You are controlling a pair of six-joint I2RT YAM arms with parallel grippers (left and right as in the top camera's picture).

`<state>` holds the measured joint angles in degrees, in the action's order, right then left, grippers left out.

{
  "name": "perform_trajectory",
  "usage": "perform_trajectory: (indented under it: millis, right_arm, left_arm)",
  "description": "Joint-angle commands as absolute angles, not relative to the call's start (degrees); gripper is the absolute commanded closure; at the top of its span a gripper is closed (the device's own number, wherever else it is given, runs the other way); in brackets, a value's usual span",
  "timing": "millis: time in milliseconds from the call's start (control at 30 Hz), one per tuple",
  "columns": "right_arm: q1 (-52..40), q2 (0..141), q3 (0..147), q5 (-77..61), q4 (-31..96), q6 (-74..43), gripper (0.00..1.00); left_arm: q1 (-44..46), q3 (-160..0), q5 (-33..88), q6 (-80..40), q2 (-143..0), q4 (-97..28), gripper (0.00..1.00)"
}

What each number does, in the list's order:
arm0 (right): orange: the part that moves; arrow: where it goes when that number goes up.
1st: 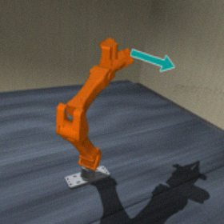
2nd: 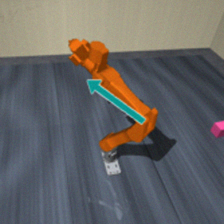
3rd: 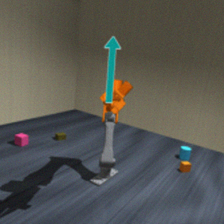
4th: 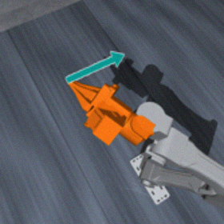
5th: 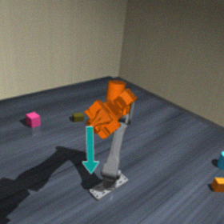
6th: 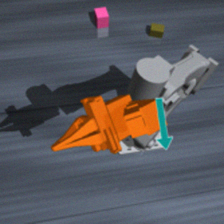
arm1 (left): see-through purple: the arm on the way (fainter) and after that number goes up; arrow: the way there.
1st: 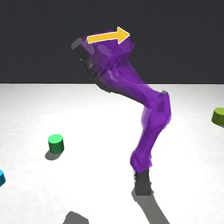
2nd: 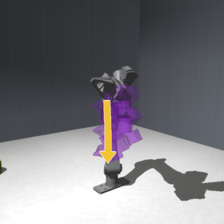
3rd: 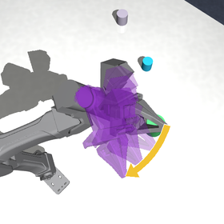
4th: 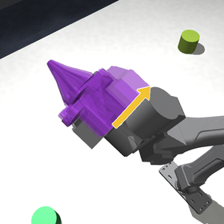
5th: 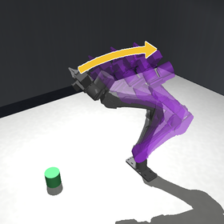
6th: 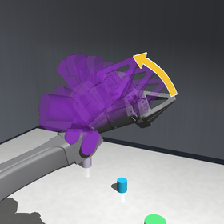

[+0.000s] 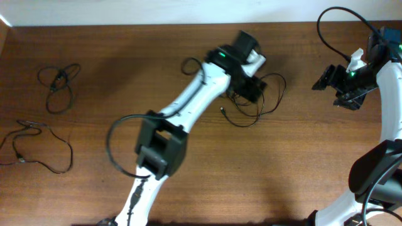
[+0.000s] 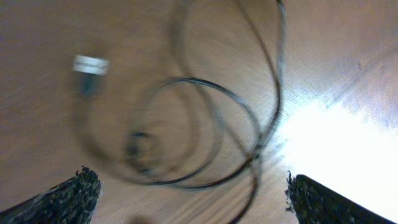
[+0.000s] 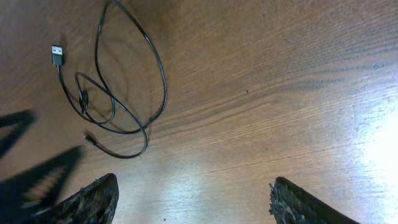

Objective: Untangle cables

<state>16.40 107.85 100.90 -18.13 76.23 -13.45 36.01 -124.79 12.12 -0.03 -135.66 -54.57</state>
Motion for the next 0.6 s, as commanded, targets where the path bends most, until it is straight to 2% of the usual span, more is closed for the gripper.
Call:
perform_trajectory:
  millis: [0, 67, 267, 400, 433, 467, 500, 567]
  right_arm:
    - [16.03, 107.42, 100.60, -18.87, 76.47, -12.36, 0.21]
    - [16.03, 107.42, 100.60, -18.87, 76.82, -12.19, 0.21]
    - [16.03, 107.42, 100.60, -18.87, 76.95, -12.19, 0.21]
    - [16.03, 107.42, 100.60, -18.87, 77.03, -12.19, 0.21]
    - [16.03, 107.42, 100.60, -18.87, 77.17, -11.97, 0.21]
    - [16.03, 107.42, 100.60, -18.87, 77.17, -11.16, 0.21]
    - [16.03, 107.42, 100.60, -18.90, 77.19, -11.11, 0.21]
    - [16.03, 107.42, 100.60, -18.90, 77.17, -11.11, 0.21]
  left_arm:
    - [40.75, -124.77, 7.60, 1.34, -139.24, -51.46, 0.01]
    - [43.24, -124.77, 1.80, 1.32, -141.75, -50.33, 0.01]
    - [43.99, -124.73, -4.21, 1.30, -144.44, -47.62, 0.01]
    - [44.12, -124.68, -4.08, 1.32, -145.75, -42.98, 0.01]
    - [44.16, -124.68, -4.05, 1.32, -146.15, -42.48, 0.07]
    - [44.16, -124.68, -3.88, 1.30, -146.52, -42.46, 0.26]
    - [44.16, -124.68, -3.90, 1.30, -146.98, -42.48, 0.34]
    - [44.14, -124.68, -3.90, 1.30, -147.68, -42.65, 0.44]
